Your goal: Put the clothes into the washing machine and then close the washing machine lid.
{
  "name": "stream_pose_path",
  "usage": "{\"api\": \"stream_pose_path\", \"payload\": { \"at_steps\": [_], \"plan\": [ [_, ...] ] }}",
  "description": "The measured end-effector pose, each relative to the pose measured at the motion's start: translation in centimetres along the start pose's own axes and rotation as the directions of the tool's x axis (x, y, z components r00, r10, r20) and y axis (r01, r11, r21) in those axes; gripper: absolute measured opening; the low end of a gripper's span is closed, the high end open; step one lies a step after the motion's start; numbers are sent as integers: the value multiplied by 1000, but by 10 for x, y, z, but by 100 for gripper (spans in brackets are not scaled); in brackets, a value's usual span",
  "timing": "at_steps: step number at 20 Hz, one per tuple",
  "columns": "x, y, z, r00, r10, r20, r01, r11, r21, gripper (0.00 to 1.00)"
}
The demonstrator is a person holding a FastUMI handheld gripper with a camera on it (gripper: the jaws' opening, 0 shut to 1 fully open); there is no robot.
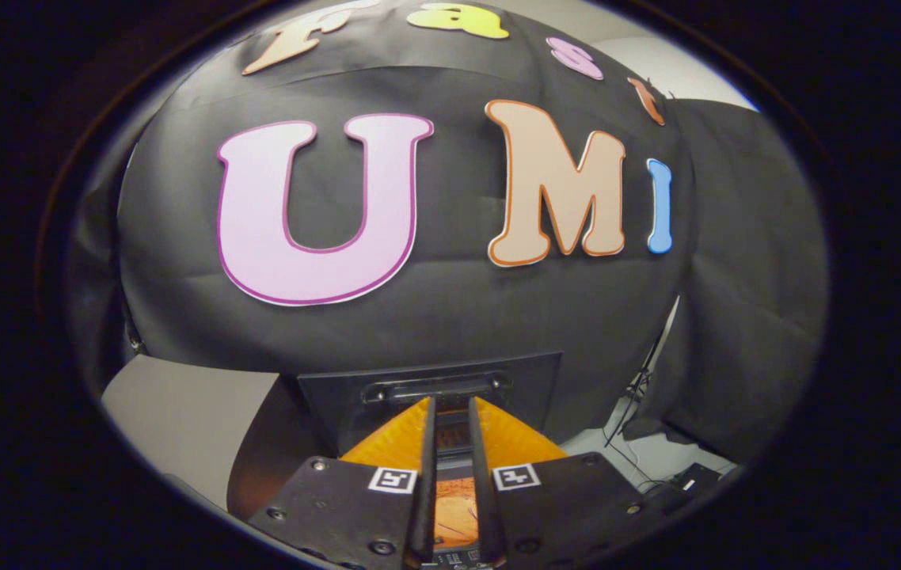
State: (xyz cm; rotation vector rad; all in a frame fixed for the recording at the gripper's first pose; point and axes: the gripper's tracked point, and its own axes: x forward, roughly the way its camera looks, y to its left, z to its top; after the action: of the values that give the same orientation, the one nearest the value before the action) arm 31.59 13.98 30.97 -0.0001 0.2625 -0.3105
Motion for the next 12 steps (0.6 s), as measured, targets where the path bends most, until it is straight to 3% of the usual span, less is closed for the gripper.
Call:
{"api": "stream_pose_path", "payload": {
  "at_steps": [9,12],
  "plan": [
    [34,20,6,999,32,-1,-32,999,18,100],
    [61,29,6,999,47,-17,-47,999,18,100]
  ]
}}
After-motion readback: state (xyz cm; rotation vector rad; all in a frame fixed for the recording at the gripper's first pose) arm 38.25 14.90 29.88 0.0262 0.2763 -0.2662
